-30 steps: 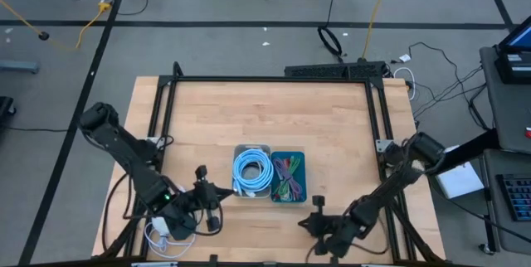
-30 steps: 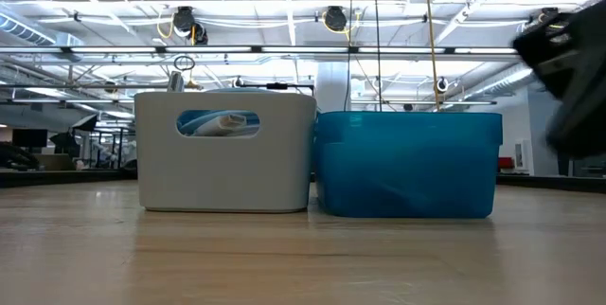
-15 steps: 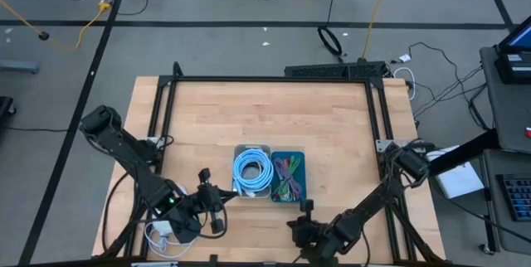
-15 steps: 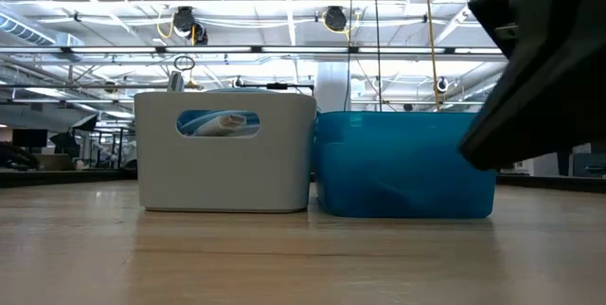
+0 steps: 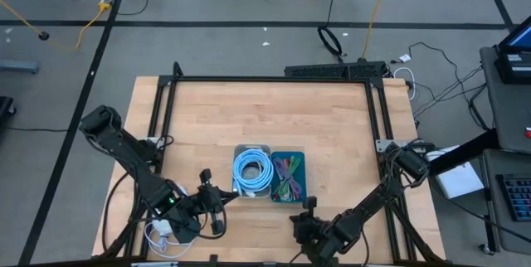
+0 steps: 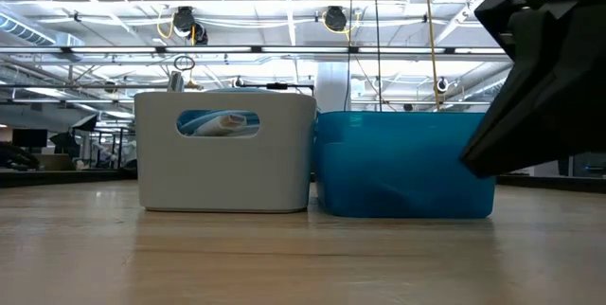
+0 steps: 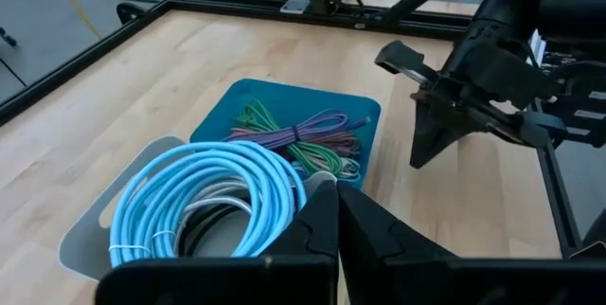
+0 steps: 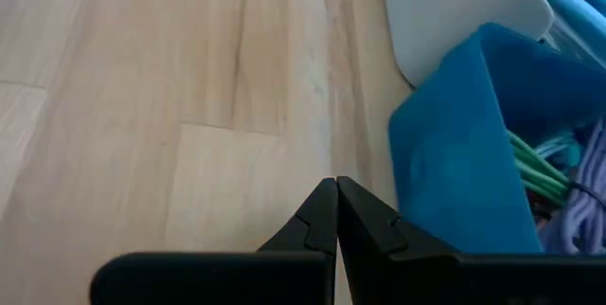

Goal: Pick & Place USB Port
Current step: Adjust the bins

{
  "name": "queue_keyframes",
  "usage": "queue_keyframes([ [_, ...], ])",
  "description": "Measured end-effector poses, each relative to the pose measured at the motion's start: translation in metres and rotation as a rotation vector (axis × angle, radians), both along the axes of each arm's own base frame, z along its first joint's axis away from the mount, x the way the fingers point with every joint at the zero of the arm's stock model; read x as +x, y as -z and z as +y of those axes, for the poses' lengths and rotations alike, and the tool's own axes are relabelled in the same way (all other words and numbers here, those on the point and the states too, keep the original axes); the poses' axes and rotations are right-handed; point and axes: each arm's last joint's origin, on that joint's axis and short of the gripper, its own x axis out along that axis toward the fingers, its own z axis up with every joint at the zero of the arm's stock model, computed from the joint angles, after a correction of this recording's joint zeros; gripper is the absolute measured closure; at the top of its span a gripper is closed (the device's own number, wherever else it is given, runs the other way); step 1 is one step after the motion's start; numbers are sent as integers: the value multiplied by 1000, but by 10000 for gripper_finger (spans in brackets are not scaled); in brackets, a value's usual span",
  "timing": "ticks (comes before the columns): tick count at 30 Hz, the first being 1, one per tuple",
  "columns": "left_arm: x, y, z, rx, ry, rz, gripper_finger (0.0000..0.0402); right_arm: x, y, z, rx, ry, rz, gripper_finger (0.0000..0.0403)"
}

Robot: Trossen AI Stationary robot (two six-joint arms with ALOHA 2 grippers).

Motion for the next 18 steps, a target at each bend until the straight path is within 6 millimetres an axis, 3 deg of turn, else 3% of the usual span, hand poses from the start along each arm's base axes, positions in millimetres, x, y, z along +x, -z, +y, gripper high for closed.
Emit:
queue_keyframes([
  [18, 0, 0, 0, 2, 1, 0, 401, 6, 1, -17, -116, 62, 0, 403],
])
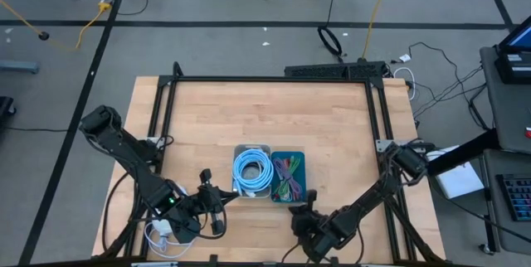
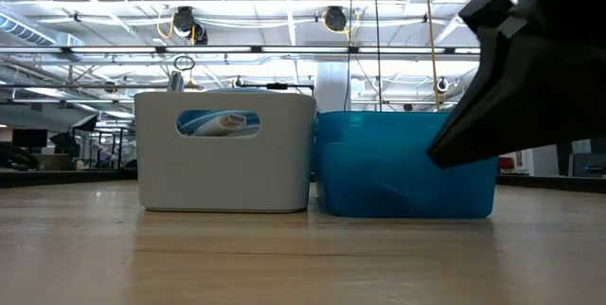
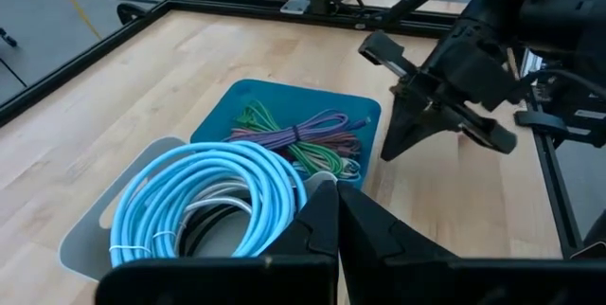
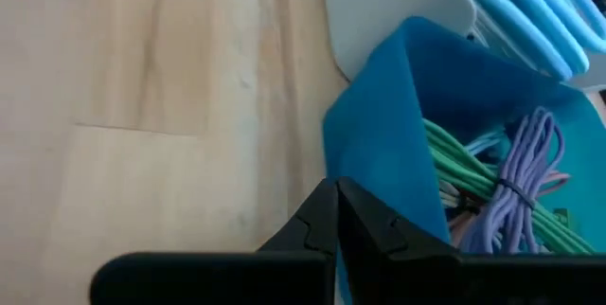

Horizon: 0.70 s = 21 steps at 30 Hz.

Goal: Pick & Place USB Port
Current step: Adjust the bins

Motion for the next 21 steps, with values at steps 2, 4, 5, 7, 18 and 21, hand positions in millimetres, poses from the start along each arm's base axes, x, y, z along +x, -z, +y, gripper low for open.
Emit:
queue_keyframes([
  [2, 0, 0, 0, 0, 0, 0, 401, 1, 2, -4, -5, 9, 6, 403],
  [4, 0, 0, 0, 0, 0, 0, 401, 1, 5, -8, -13, 18, 14, 403],
  [5, 0, 0, 0, 0, 0, 0, 401, 1, 6, -9, -14, 22, 16, 403],
  [7, 0, 0, 0, 0, 0, 0, 401, 1, 8, -12, -13, 31, 18, 403],
  [18, 0, 0, 0, -2, 2, 2, 401, 2, 11, -16, -30, 42, -1, 403],
  [21, 0, 0, 0, -3, 2, 2, 401, 4, 10, -17, -26, 42, -6, 403],
])
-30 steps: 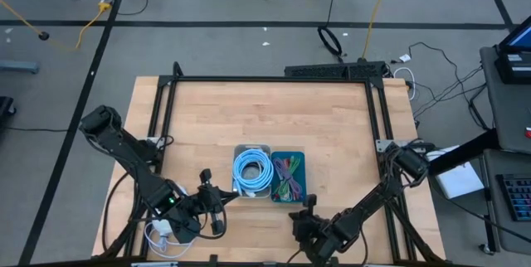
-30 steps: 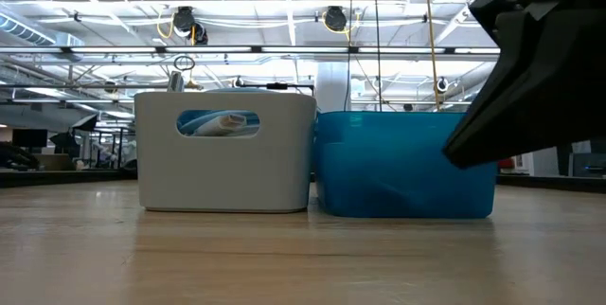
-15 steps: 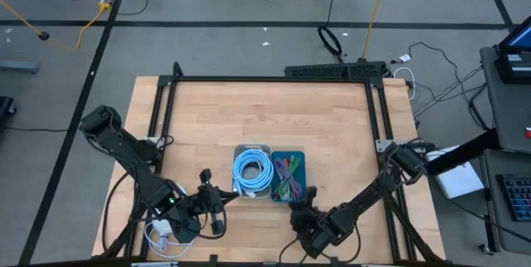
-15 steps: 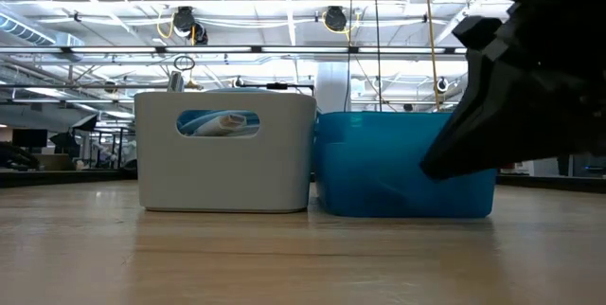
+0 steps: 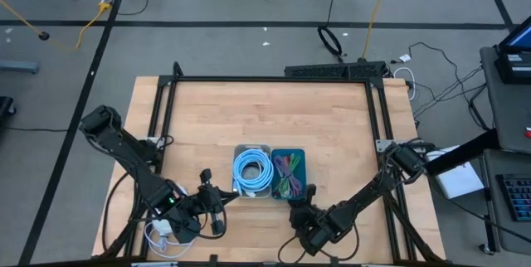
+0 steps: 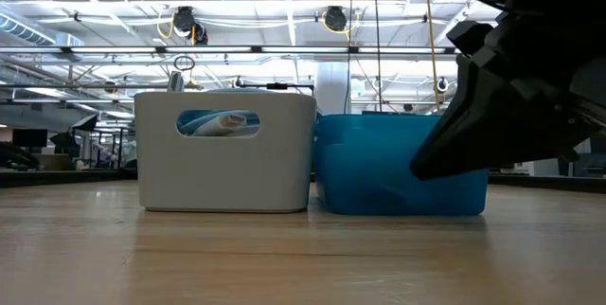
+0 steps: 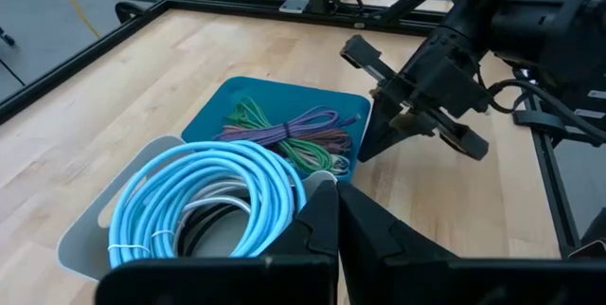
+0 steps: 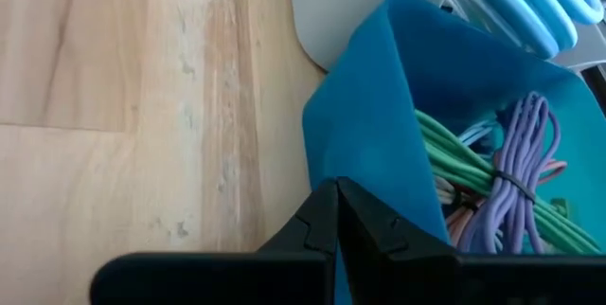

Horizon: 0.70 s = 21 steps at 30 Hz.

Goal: Pick & Place USB Port
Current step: Adjust the bins

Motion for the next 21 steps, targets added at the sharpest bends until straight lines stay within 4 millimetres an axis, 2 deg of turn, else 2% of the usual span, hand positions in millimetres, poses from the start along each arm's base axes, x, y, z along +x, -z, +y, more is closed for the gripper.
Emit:
queue_keyframes([
  [21, 0, 0, 0, -3, -1, 0, 401, 6, -1, -8, -33, 17, -2, 403],
])
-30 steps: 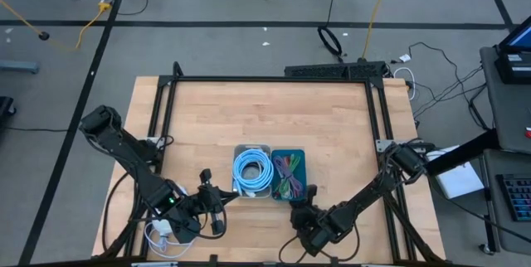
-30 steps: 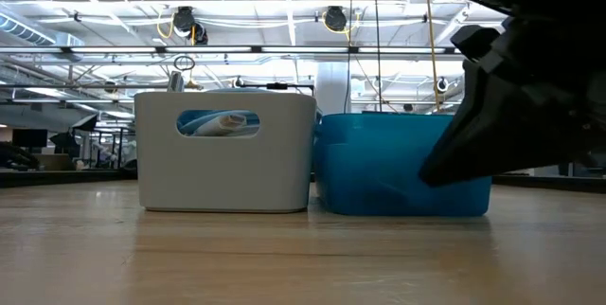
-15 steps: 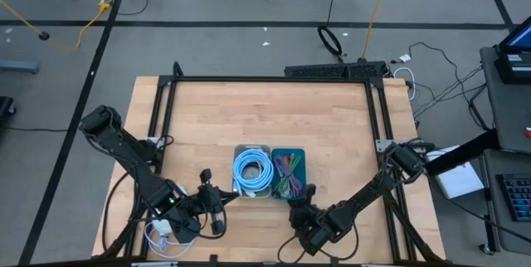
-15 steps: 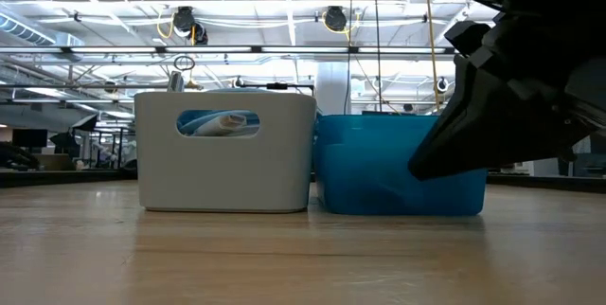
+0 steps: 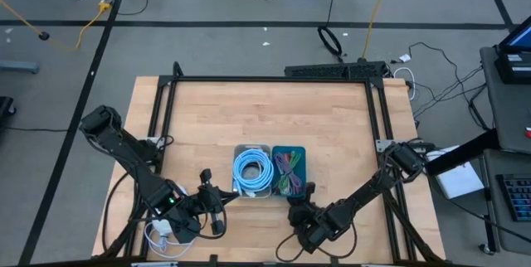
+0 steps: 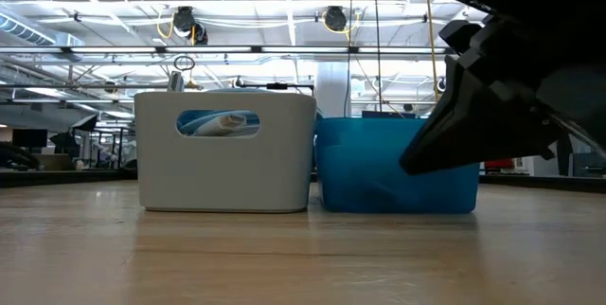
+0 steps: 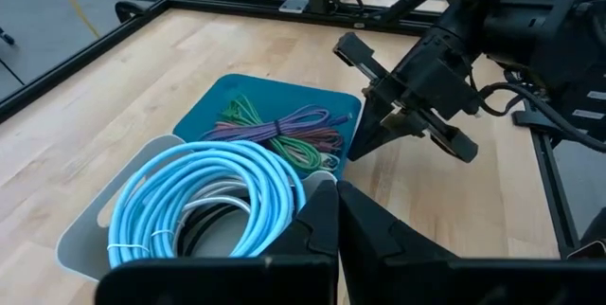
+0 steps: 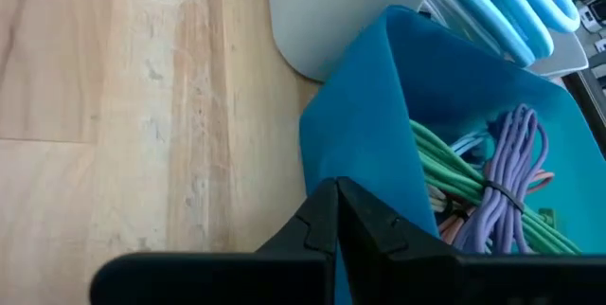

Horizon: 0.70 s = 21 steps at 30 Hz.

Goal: Pick & Place USB Port
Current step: Adjust the bins, then return to Home Position

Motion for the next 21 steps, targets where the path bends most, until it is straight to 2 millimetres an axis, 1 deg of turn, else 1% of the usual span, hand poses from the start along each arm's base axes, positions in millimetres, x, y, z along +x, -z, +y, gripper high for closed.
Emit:
queue_keyframes([
  [8, 0, 0, 0, 5, 3, 2, 401, 1, -1, -3, -19, -6, 16, 403],
  [11, 0, 0, 0, 14, 7, 5, 401, -1, -12, -4, -32, -29, 26, 403],
  [12, 0, 0, 0, 18, 9, 6, 401, -2, -19, -5, -34, -39, 25, 403],
  [14, 0, 0, 0, 25, 13, 9, 401, -5, -41, -9, -26, -65, 21, 403],
  [17, 0, 0, 0, 29, 19, 13, 401, -13, -85, -21, -22, -99, -14, 403],
  [19, 1, 0, 1, 33, 17, 15, 401, -22, -120, -36, -26, -118, -53, 403],
  [21, 2, 0, 2, 32, 15, 16, 401, -36, -151, -60, -15, -126, -119, 403],
])
